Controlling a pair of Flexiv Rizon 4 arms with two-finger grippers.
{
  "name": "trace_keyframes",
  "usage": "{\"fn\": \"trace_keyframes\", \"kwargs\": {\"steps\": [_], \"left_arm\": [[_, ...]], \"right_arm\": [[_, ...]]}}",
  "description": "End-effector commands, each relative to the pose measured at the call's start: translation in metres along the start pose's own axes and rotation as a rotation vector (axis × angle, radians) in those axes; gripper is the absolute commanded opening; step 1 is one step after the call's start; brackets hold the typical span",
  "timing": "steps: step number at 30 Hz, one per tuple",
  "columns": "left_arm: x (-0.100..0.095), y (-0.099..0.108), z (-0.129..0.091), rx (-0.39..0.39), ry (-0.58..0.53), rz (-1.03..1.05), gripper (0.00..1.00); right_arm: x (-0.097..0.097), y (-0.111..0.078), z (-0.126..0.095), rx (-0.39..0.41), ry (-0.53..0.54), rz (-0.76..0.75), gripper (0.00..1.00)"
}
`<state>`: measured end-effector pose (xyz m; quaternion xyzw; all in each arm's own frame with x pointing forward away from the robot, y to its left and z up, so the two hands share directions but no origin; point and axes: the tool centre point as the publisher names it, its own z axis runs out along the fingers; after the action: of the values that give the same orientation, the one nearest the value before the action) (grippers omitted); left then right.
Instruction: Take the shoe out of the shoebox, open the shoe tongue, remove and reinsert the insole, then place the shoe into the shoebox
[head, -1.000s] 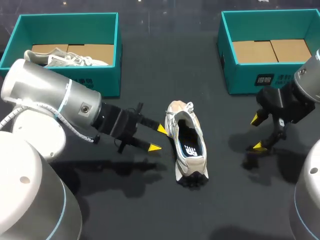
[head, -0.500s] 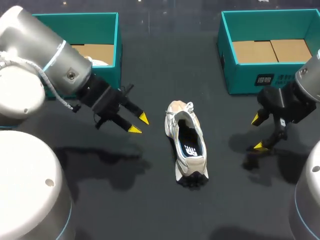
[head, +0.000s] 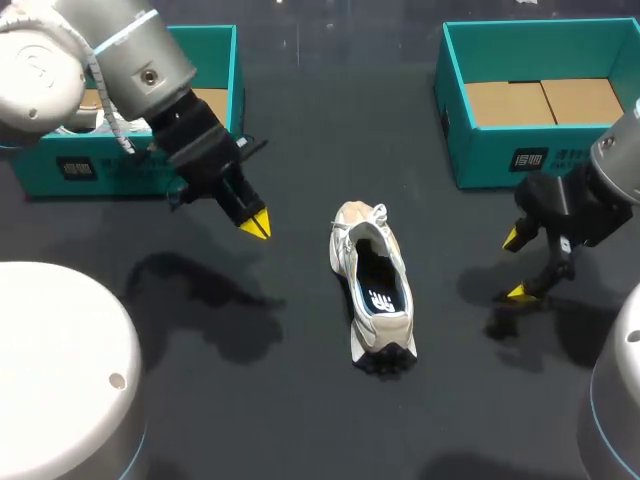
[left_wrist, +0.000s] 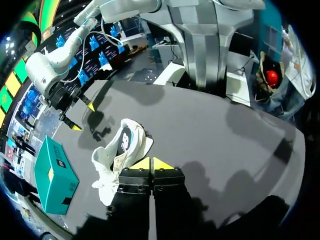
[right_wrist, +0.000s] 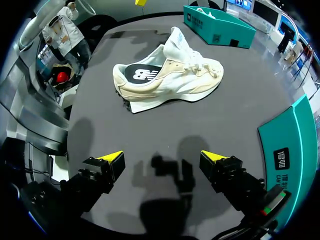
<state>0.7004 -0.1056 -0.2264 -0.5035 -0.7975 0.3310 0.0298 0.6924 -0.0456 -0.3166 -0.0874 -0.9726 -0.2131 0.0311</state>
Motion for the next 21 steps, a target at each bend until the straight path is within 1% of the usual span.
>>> {"fn": "trace_keyframes", "kwargs": {"steps": [1,5,7,15,16,18,21], "left_arm": [[-0.026,0.002,0.024,-0.053,0.255,0.102,0.0],[-0.041,-0.006,0.029,-0.08,0.328,0.177,0.0],[-0.048,-0.012,0.03,-0.123,0.387,0.228,0.0],[-0.048,-0.012,0.03,-0.123,0.387,0.228,0.0],[-0.047,-0.014,0.036,-0.145,0.392,0.252,0.0],[-0.048,-0.015,0.044,-0.137,0.401,0.276,0.0],[-0.05,-0.016,0.057,-0.156,0.411,0.299,0.0]], "right_arm": [[0.002,0.0,0.0,0.004,-0.003,0.001,1.0],[0.002,0.0,0.0,0.004,-0.003,0.001,1.0],[0.002,0.0,0.0,0.004,-0.003,0.001,1.0],[0.002,0.0,0.0,0.004,-0.003,0.001,1.0],[0.002,0.0,0.0,0.004,-0.003,0.001,1.0],[0.002,0.0,0.0,0.004,-0.003,0.001,1.0],[0.002,0.0,0.0,0.004,-0.003,0.001,1.0]]}}
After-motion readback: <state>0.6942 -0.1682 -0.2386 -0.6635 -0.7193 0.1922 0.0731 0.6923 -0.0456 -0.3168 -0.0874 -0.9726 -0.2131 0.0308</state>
